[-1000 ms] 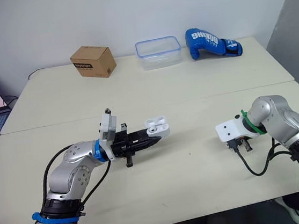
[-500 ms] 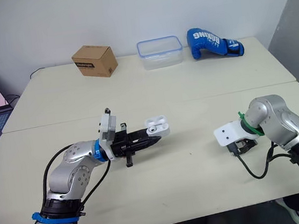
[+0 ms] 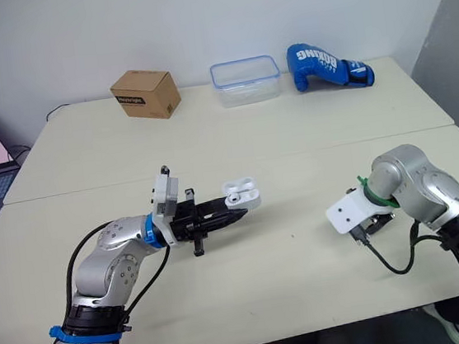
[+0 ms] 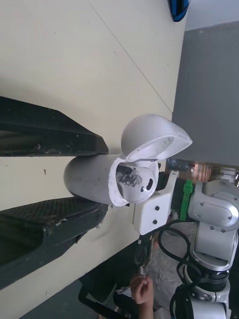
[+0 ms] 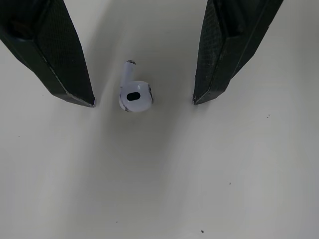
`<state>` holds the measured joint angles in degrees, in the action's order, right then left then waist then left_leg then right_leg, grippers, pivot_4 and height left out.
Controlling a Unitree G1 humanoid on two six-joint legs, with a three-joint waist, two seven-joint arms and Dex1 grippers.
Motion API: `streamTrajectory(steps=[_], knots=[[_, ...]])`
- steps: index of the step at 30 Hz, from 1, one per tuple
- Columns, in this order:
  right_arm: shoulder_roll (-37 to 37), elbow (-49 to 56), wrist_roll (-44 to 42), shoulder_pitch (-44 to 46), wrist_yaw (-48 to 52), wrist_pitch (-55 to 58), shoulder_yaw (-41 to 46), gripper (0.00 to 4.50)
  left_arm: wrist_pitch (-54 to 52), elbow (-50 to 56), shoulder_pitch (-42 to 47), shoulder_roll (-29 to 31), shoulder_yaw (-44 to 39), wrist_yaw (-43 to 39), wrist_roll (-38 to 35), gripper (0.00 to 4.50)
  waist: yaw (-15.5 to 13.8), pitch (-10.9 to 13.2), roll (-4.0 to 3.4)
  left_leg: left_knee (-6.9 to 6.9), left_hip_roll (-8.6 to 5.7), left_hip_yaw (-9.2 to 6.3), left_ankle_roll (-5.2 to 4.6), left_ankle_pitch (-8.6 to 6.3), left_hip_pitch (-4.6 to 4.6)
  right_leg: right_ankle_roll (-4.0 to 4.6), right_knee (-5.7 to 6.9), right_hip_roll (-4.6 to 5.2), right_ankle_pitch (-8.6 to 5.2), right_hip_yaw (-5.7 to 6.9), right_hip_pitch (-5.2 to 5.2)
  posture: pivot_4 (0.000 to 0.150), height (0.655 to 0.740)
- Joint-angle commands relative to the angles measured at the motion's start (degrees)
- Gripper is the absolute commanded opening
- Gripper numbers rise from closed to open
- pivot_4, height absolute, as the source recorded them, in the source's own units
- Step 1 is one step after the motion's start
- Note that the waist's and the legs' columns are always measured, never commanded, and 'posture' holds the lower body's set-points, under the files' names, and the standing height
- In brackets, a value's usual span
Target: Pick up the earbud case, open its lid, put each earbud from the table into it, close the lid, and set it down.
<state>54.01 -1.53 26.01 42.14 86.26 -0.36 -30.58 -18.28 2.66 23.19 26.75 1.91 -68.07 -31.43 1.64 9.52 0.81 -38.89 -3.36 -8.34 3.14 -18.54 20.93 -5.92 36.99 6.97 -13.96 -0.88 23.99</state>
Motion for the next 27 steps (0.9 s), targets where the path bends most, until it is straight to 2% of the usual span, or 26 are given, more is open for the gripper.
streamTrajectory(steps=[1,6,7,9,27], knots=[[-0.4,-1.6,2.2,1.1,-0.1,-2.1,-0.5,3.22,1.1,2.3,0.3,-0.1,-0.6,0.4,-0.5,0.74,0.0,0.0,0.0,-0.01,0.0,0.0,0.0,0.0,0.0,0.0,0.0,0.0,0.0,0.0,0.0,0.15,0.7307],[-0.6,-2.2,2.4,1.2,0.4,-4.1,-0.3,3.22,1.1,2.6,0.0,-0.1,-0.7,0.7,-0.5,0.74,0.0,0.0,0.0,-0.01,0.0,0.0,0.0,0.0,-0.02,0.0,0.01,0.0,0.0,0.0,-0.02,0.15,0.7307],[-0.7,-2.3,2.5,1.2,0.4,-4.4,-0.3,2.84,1.1,2.7,-0.1,-0.1,-0.6,0.8,-0.5,0.74,0.0,0.0,0.01,-0.01,0.01,0.0,0.0,0.0,-0.02,0.0,0.0,0.0,0.0,0.0,-0.02,0.15,0.7307],[-0.7,-2.4,2.9,1.2,0.4,-4.9,-0.2,2.36,1.1,2.7,-0.1,-0.1,-0.6,0.9,-0.5,0.74,0.0,0.0,0.01,-0.01,0.01,0.0,0.0,0.0,-0.02,0.0,0.0,0.0,0.0,0.0,-0.02,0.15,0.7307],[-1.7,-0.4,6.2,3.3,3.3,-8.6,-1.4,2.36,1.4,2.4,0.0,-0.7,-0.3,1.1,-0.5,0.74,0.0,0.0,0.01,-0.01,0.0,0.01,0.0,0.0,-0.02,0.0,0.01,0.0,0.0,-0.01,-0.01,0.15,0.7307]])
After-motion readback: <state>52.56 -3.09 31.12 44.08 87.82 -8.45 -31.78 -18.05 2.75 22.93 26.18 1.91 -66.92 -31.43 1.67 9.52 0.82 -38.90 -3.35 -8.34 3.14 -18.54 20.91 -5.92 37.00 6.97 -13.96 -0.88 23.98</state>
